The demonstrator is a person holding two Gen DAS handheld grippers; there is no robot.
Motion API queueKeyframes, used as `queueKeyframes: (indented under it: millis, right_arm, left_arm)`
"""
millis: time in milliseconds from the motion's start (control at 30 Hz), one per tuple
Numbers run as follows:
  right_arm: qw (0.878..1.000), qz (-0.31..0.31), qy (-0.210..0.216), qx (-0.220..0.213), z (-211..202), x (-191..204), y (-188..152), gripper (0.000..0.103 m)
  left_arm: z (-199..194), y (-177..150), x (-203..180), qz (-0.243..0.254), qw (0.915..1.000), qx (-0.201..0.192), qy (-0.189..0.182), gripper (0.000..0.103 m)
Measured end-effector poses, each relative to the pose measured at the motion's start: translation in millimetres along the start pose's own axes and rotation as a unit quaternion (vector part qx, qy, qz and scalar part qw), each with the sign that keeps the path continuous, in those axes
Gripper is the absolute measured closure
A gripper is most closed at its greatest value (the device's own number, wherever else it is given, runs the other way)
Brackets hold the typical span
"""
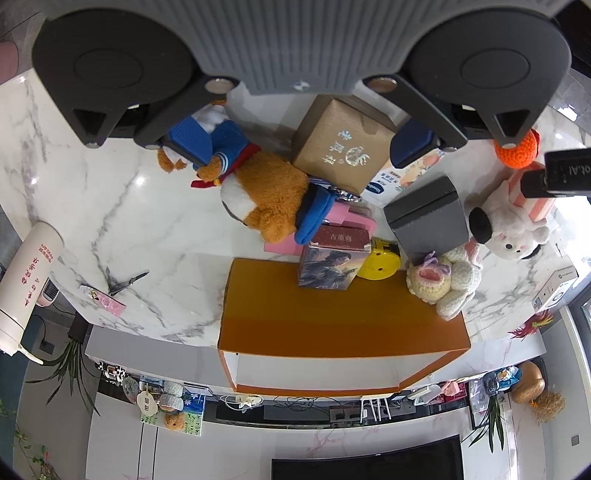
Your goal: Organize objects
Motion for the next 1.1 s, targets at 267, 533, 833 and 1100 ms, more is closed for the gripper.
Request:
queueKeyframes:
  millis: [267,533,833,1100]
  right_arm:
    - [1.000,-0.002,0.005,0.003,0.3,-9.9,-2.2,0.001]
    - [1.000,0.014,0.024,0.009,1.6,-17.8,-1.5,0.001]
    - [0.999,0.017,0.041,0.014,4.1,-20.3,-1.6,0.001]
    - [0.998,0.001,0.059,0.023,11.3,-33.2,-3.8,0.001]
  left_arm:
    - [-0.3,6.0,23.8,-0.013,0.9997,0.001,-0.020,0.000]
    - [23.0,0.3,55.5,-0.054,0.9968,0.038,-0.044,0.000]
    - [58.0,24.9,45.9,-0.003,0.9985,0.051,-0.018,0.000]
    - [93.1,28.7,41.3,-0.001,0.9972,0.071,-0.025,0.000]
Point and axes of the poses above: each gripper's, at about its wrist camera, not at the fingertips, and z roughly the way its jaws point, x to its left, y to its top, the point moved 3 cm from there along z, roughly the way its jaws point, and after that the axes turned 7 degrees about -y, right-handed, at the moved point
